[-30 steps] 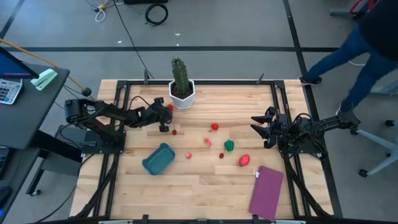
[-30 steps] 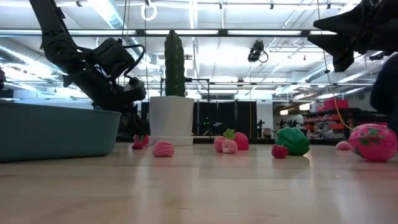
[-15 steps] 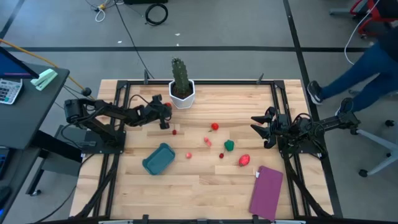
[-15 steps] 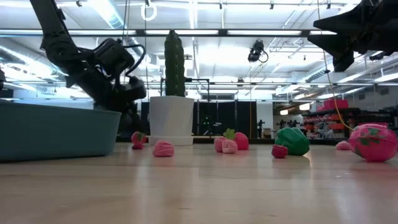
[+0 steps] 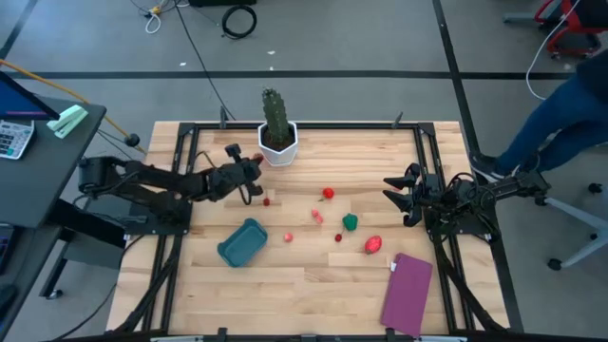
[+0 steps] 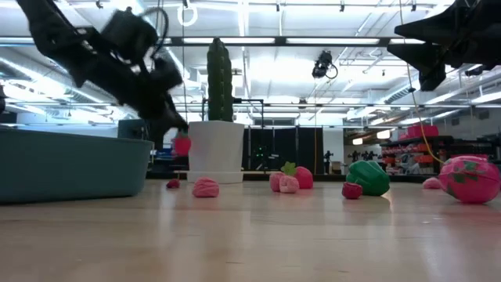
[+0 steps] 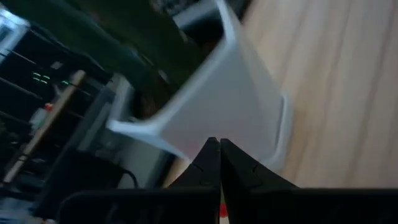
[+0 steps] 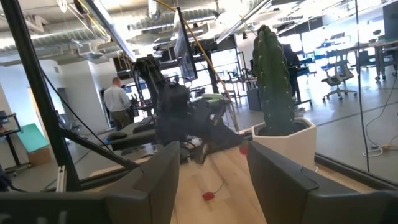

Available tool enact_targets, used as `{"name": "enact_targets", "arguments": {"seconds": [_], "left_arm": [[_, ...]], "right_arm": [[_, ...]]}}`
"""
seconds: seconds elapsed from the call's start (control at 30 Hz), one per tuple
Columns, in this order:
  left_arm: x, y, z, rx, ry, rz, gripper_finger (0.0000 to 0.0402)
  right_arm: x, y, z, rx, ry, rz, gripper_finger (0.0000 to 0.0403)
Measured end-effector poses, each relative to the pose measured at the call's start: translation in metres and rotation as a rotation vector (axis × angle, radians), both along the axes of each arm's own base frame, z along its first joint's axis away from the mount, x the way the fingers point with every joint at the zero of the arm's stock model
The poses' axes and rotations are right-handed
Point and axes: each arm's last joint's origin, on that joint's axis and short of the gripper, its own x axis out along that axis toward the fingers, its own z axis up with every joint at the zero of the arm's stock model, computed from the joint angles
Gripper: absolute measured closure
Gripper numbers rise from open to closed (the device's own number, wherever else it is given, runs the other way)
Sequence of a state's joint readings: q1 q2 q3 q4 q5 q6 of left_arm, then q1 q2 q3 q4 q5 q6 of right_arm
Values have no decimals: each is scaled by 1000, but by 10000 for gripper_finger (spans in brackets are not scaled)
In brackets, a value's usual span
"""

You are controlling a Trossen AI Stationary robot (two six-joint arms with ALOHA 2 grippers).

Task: Pick and placing Produce into tupperware
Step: Put the left red strawberry into the blue bin

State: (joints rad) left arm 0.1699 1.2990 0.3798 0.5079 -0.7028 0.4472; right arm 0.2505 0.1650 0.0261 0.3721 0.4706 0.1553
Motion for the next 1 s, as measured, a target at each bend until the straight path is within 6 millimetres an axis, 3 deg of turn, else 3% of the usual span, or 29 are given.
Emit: {"name": "enact_targets", "arguments": {"seconds": [0.2, 0.53, 0.87, 1.0], "left_arm": [[-9, -30, 26, -80, -197, -66, 400], [-26, -78, 38, -283, -300, -174, 401], [-44, -128, 83, -605, -56, -311, 401], [-51, -142, 91, -721, -51, -344, 401]], "right_arm": [[0, 0, -1, 32, -1, 8, 206], [1, 0, -2, 78, 6, 17, 206], [1, 0, -3, 79, 7, 18, 207], [1, 0, -3, 79, 7, 18, 206]]}}
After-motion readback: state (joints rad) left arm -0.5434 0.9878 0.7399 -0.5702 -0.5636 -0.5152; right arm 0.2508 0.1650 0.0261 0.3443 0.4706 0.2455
